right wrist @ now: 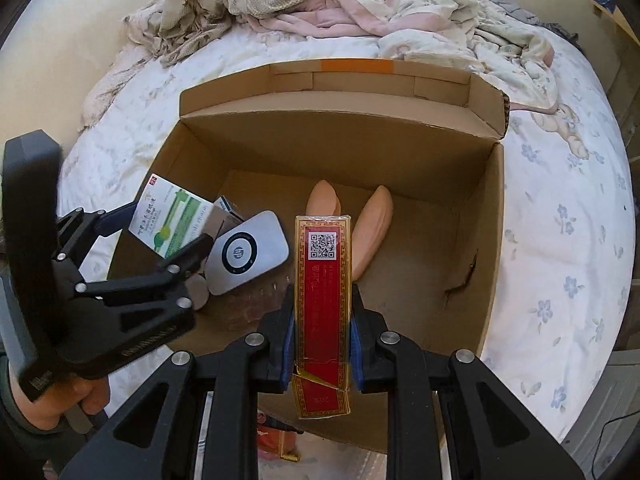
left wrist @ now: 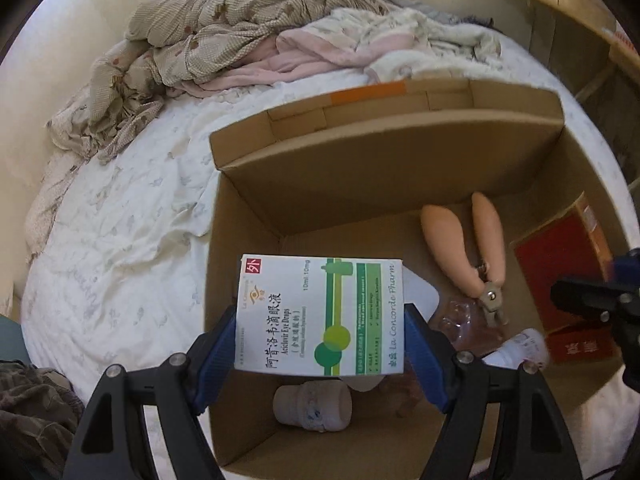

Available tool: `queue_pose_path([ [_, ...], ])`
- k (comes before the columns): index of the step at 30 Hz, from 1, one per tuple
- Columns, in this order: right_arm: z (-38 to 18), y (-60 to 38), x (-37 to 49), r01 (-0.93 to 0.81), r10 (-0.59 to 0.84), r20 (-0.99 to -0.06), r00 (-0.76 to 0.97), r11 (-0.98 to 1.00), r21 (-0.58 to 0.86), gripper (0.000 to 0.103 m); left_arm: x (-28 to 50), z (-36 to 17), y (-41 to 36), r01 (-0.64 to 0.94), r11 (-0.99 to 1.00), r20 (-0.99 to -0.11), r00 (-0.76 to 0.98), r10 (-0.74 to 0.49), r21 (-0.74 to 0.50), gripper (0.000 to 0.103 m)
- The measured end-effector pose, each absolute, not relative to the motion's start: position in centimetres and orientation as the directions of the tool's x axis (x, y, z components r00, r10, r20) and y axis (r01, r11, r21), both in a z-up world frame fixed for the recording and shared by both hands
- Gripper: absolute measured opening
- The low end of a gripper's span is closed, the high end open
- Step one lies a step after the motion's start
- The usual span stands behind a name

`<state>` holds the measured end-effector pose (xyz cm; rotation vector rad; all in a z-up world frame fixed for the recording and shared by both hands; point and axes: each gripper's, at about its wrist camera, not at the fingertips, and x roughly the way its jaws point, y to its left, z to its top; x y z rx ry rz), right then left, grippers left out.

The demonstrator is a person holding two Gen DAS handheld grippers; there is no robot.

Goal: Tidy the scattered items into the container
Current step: 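Lower both held boxes into the cardboard box and open both grippers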

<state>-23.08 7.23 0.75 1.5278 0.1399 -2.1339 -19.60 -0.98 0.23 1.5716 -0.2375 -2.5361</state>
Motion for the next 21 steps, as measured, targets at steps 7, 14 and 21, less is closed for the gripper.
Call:
queue_pose_path([
  [7,0.1,6.5,-22.8,0.459,-0.168,-0.934,-0.315,-0.888,0.006,0.025,-20.9,-1.6,-1.1,0.068,-0.975,-0.904,-0.365,-0.223,0.213,0.079],
  [14,1.4,5.8,-21.3,0.488,-0.129,-0.9,-0.417,-0.867,-0.102,0.081,-20.7,-1.8,-1.2,0.095,-0.974,-0.916,-0.33,-0.226,0.206,0.08],
  [21,2.8,6.6,-21.7,0.464,-0.173,-0.886,-0.43,-0.884,-0.052,0.081,-19.8,0.7,-1.1,0.071,-0.991,-0.922,-0.364,-0.135,0.117,0.08],
])
